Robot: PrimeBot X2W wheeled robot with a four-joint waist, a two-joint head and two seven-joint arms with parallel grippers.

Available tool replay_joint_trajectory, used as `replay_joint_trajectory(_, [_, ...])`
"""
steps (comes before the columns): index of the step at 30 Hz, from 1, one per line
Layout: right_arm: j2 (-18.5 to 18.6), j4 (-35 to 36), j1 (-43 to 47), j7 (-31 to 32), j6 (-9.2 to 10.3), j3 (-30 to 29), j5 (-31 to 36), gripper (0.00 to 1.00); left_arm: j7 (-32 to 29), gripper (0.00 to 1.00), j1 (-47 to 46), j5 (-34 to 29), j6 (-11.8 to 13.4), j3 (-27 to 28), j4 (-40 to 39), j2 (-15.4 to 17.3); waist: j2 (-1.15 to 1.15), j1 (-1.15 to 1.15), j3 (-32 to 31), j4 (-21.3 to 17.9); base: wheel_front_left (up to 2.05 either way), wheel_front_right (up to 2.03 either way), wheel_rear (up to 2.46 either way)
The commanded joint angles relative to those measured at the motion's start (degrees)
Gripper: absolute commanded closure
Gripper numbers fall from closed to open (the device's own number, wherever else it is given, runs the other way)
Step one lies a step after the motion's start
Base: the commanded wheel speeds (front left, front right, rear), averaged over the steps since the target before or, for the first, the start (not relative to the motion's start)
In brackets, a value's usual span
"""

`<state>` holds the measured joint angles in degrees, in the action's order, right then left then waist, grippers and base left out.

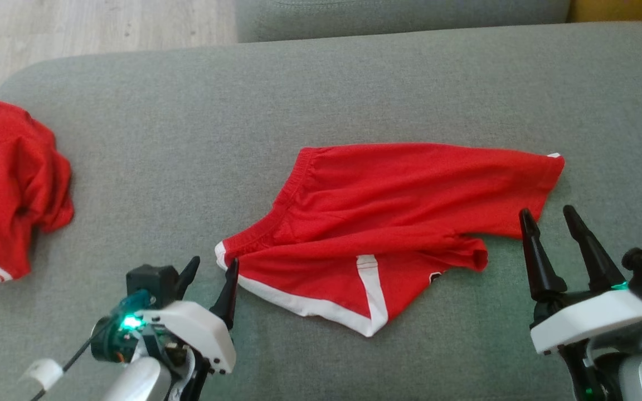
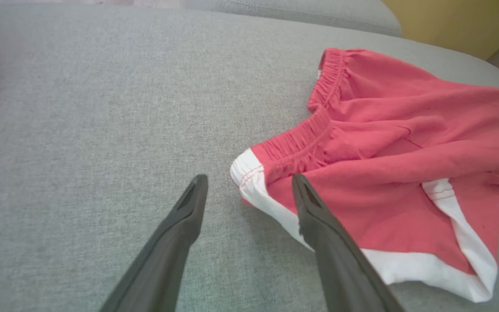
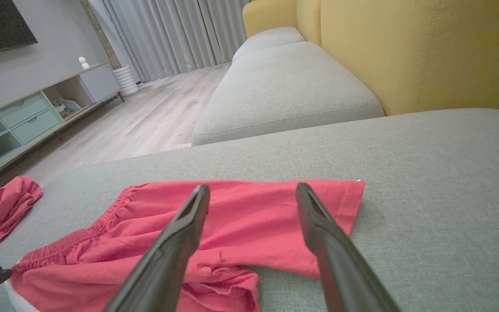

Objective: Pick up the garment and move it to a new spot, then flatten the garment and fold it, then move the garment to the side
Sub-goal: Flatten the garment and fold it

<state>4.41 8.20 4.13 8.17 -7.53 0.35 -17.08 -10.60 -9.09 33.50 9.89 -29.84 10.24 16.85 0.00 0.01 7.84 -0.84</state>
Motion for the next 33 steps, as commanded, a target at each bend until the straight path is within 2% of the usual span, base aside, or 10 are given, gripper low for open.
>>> replay_joint_trajectory(1, [0.3, 1.8, -1.7, 0.2, 0.04, 1.3, -0.1, 0.0, -0.3, 0.0, -3.2, 0.5, -0.5, 1.8, -0.8, 0.4, 0.0, -0.01, 0.3, -0.2, 0.0, 0.0, 0.0])
replay_joint_trajectory(4, [0.6, 1.0, -1.6, 1.0, 0.04, 1.9, -0.6, 0.0, -1.1, 0.0, -4.4, 1.5, -1.4, 1.6, 1.7, -0.1, 0.0, -0.01, 0.8, -0.5, 0.0, 0.0, 0.0])
replay_joint_trajectory(5, [0.8, 0.7, -1.7, 1.7, 0.04, 2.6, -0.7, 0.0, -1.2, 0.15, -4.8, 1.9, -1.8, 1.7, 2.5, -0.3, 0.0, -0.01, 1.0, -0.5, 0.0, 0.0, 0.0])
replay_joint_trajectory(6, [1.1, 0.2, -1.8, 2.5, 0.04, 3.7, -0.9, 0.0, -1.1, 0.76, -5.2, 2.3, -2.2, 1.8, 3.3, -0.6, 0.0, -0.01, 1.1, -0.6, 0.0, 0.0, 0.0])
replay_joint_trajectory(7, [1.5, -0.3, -2.0, 3.6, 0.04, 5.1, -1.1, 0.0, -0.9, 1.0, -5.6, 2.5, -2.5, 1.8, 4.0, -0.7, 0.0, -0.01, 1.2, -0.7, 0.0, 0.0, 0.0])
replay_joint_trajectory(12, [3.8, -4.7, -4.5, 8.2, 0.04, 13.9, -2.2, 0.0, -0.1, 1.0, -7.5, 2.8, -3.9, 1.4, 6.6, -1.6, 0.0, -0.01, 2.1, -0.5, 0.0, 0.0, 0.0])
replay_joint_trajectory(18, [4.3, -12.3, -9.9, 12.4, 0.04, 23.5, -4.5, 0.0, 1.2, 1.0, -9.4, 2.5, -4.7, 0.4, 8.8, -3.3, 0.0, -0.01, 3.0, 1.3, 0.0, 0.0, 0.0])
replay_joint_trajectory(27, [1.6, -22.8, -18.4, 18.4, 0.04, 27.7, -2.6, 0.0, 3.3, 1.0, -10.7, 2.2, -5.2, -0.4, 11.0, -4.8, 0.0, -0.01, 3.5, 3.4, 0.0, 0.0, 0.0])
replay_joint_trajectory(33, [0.5, -27.0, -20.6, 19.7, 0.04, 28.1, -1.4, 0.0, 4.4, 1.0, -11.1, 2.2, -5.4, -0.8, 12.2, -5.5, 0.0, -0.01, 3.5, 4.3, 0.0, 0.0, 0.0])
